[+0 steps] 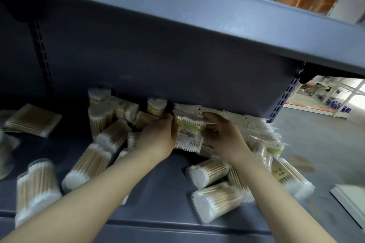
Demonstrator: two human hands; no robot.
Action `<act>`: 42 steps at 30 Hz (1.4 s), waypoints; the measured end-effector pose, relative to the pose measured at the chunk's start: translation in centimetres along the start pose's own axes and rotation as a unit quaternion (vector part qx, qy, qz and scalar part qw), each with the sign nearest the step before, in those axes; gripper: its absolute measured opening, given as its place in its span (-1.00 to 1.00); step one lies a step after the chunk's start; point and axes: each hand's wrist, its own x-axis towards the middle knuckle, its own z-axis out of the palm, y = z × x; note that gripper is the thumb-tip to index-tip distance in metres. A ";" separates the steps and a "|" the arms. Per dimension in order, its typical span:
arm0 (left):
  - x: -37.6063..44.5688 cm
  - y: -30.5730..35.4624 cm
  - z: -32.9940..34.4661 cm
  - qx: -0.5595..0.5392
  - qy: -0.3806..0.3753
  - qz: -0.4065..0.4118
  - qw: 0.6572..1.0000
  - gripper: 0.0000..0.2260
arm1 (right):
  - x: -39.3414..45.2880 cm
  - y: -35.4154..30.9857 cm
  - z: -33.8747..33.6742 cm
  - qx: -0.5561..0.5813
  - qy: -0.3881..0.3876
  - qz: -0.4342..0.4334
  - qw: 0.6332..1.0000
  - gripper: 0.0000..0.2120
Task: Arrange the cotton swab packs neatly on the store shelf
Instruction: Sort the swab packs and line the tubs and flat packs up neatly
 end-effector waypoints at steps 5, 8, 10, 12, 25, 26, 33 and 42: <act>0.3 0.1 0.1 -0.011 -0.009 -0.005 1.000 -0.76 | 0.4 0.1 -0.1 -0.003 0.029 -0.021 0.999 -0.62; 0.5 0.0 0.2 -0.023 -0.009 -0.006 1.000 -0.77 | 0.7 0.3 0.0 -0.034 0.039 -0.040 0.998 -0.66; 0.5 0.0 0.2 -0.032 -0.008 -0.009 0.999 -0.77 | 0.9 0.5 0.0 -0.041 0.044 -0.047 0.997 -0.68; 0.5 0.0 0.2 -0.037 -0.007 -0.010 0.999 -0.76 | 1.0 0.6 0.1 -0.046 0.047 -0.052 0.997 -0.69; 0.6 -0.7 0.2 -0.069 -0.002 -0.011 0.998 -0.72 | 1.3 0.4 0.4 -0.055 0.049 -0.062 0.995 -0.70; 0.7 -0.8 0.2 -0.082 -0.001 -0.011 0.997 -0.67 | 1.3 0.4 0.4 -0.052 0.047 -0.061 0.996 -0.70; 0.5 -1.4 0.3 -0.084 -0.024 0.029 0.996 -0.67 | 0.9 0.2 1.0 -0.077 0.027 -0.093 0.992 -0.72; -0.1 -1.5 1.1 0.095 0.031 0.141 0.985 -0.81 | 1.6 1.0 -0.8 -0.244 0.037 -0.034 0.968 -0.48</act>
